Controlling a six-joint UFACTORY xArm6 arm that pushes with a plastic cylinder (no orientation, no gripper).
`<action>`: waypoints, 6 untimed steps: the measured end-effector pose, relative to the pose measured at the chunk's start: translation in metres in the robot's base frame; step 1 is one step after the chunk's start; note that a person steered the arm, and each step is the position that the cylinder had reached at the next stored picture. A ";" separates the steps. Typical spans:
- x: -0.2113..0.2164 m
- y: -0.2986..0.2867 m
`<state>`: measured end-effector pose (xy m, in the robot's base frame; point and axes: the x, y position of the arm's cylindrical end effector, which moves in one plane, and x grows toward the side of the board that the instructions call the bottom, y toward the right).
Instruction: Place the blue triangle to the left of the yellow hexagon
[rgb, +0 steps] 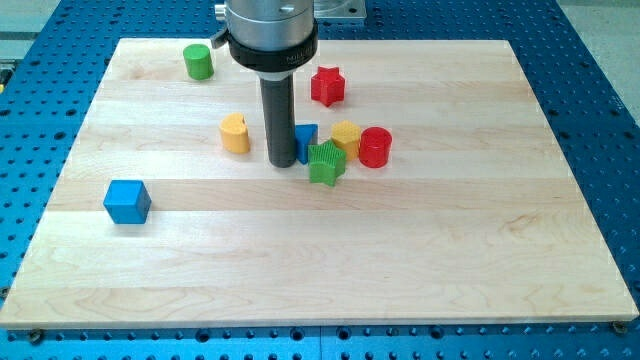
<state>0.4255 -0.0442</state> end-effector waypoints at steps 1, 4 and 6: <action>0.000 0.000; 0.016 -0.133; -0.033 -0.096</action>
